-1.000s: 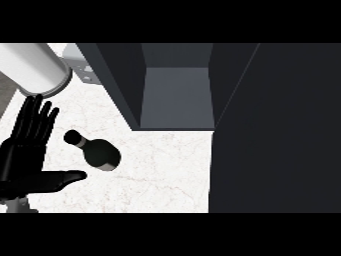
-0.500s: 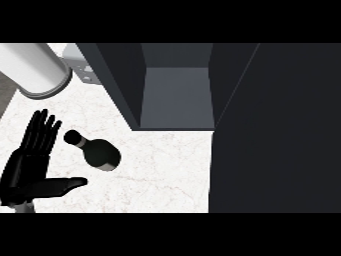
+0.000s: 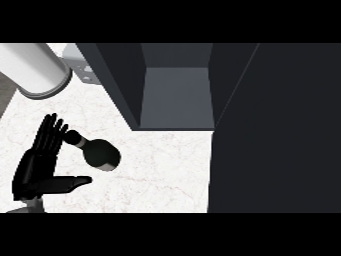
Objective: Pick up the wine, place it into the cabinet and close the cabinet
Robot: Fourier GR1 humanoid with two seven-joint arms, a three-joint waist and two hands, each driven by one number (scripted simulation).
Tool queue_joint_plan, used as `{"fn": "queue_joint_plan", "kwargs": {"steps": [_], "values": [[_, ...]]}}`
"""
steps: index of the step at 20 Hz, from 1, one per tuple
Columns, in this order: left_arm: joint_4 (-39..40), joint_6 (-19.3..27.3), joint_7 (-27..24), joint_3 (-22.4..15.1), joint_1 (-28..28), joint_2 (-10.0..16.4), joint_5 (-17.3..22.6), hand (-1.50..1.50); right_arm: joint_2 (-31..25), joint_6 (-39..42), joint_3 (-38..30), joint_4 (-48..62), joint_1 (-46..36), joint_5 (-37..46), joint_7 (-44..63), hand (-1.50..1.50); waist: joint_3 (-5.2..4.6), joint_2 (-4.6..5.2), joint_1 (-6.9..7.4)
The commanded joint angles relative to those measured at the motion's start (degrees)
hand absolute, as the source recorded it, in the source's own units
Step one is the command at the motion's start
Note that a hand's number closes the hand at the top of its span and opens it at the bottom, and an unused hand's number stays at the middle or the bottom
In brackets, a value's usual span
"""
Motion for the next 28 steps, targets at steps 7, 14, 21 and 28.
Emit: {"fn": "queue_joint_plan", "kwargs": {"steps": [7, 14, 21, 28], "values": [[15.79, -1.62, -9.43, 0.25, -3.52, -1.18, -2.03, -1.5, 0.98, -0.47, 1.82, -2.61, 1.08, 1.85, 1.19, -1.5, -0.01, 0.01, -0.12], [21.43, -5.52, -12.95, 1.4, -4.66, 2.25, -1.59, -1.5, 1.32, 0.2, 1.46, -6.65, 4.92, 0.2, 2.15, -1.5, 0.0, -0.05, -0.07], [37.93, -2.63, -21.18, 0.97, -14.17, 0.06, -4.66, -1.5, 1.32, -2.03, 2.03, -2.56, -1.36, 2.86, 3.9, -1.5, -0.02, 0.03, -0.14], [52.56, -6.62, -28.55, 4.46, -19.93, 2.22, -3.03, -1.5, 1.79, 2.31, 1.17, -1.53, 5.15, 2.43, -4.31, -1.5, -0.04, 0.12, -0.51]]}}
